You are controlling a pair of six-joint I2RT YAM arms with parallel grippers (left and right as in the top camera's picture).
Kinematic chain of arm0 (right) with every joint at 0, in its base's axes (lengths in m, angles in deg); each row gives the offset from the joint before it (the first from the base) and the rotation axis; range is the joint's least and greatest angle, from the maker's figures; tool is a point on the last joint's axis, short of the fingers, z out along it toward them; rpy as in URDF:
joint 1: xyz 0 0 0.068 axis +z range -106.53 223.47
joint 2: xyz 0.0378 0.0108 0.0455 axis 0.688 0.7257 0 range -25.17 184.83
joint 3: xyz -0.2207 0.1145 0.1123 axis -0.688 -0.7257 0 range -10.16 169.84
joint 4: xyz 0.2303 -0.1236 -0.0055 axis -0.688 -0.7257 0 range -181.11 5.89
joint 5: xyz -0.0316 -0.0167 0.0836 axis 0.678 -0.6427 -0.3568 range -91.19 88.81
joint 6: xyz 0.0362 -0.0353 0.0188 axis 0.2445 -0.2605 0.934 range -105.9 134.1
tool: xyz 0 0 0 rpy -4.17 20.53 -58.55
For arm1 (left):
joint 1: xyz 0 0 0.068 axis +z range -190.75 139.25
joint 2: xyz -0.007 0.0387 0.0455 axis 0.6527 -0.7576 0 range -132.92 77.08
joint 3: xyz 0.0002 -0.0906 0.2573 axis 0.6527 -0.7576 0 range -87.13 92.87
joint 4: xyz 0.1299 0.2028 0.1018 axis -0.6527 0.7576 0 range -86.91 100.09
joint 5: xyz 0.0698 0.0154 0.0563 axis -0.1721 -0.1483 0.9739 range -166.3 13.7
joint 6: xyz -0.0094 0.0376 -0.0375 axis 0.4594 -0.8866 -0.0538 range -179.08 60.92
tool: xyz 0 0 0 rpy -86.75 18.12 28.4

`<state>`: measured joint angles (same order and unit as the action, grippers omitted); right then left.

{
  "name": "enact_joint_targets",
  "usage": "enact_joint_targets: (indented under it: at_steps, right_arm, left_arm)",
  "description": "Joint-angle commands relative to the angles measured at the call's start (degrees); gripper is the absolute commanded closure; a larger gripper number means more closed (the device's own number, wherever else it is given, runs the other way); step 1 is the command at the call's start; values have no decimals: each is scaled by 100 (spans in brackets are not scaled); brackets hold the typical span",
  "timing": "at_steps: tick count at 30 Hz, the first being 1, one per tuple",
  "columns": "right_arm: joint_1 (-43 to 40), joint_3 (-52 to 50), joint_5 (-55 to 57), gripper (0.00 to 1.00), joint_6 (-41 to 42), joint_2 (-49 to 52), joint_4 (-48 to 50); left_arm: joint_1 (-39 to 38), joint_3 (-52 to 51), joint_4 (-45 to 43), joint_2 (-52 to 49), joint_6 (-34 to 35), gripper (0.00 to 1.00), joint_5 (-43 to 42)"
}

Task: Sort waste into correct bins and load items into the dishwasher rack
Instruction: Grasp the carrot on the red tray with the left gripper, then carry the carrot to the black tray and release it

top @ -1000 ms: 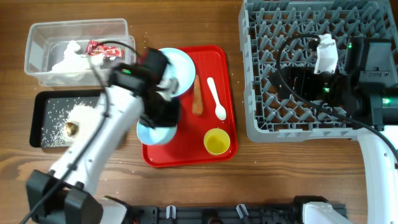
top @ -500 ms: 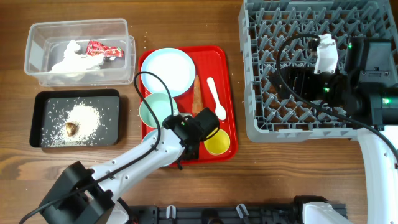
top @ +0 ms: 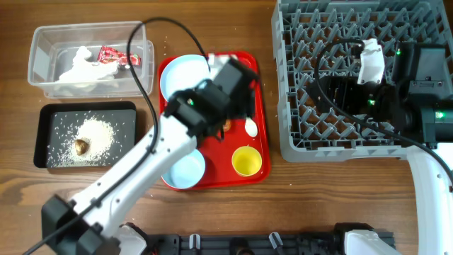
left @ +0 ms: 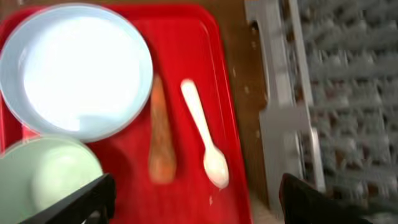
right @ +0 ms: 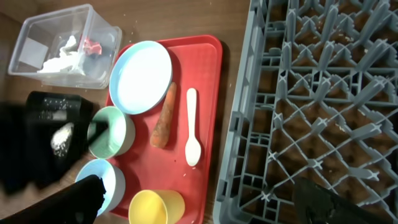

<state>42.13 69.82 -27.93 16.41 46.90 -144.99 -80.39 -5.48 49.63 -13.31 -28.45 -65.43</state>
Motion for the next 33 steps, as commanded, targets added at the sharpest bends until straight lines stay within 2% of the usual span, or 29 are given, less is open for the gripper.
enact_joint_targets:
  at_steps: [1,6,9,13,15,18,20,24,25,33]
  right_arm:
    - [-13,101,9,0,-63,37,-4]
    - [-13,101,11,0,-66,37,-7]
    - [-13,101,11,0,-63,37,-24]
    - [-13,101,11,0,-66,37,-48]
    - [-13,101,11,0,-66,37,-46]
    - [-13,101,11,0,-70,37,-46]
    - [-13,101,11,0,-68,37,-52]
    - [-13,101,11,0,-79,37,-87]
    - [-13,101,13,0,-79,37,-87]
    - [-13,101,13,0,-81,37,-68]
  left_arm:
    - [466,31,-553,-763,-643,18,-389]
    - [514,31,-857,-1939,-623,23,-400]
    - [507,28,-675,-2435,-623,35,-398]
    - [509,28,-623,-2577,-627,48,-393]
    - [509,28,-579,-2686,-776,49,-398]
    - [503,26,-595,-2929,-796,56,-501]
    - [498,26,-649,-3036,-796,63,-730]
    - [498,31,-573,-3069,-793,91,-809]
    - [498,66,-492,-3034,-791,94,-833]
    - [551,1475,1145,-2068,-793,96,-780]
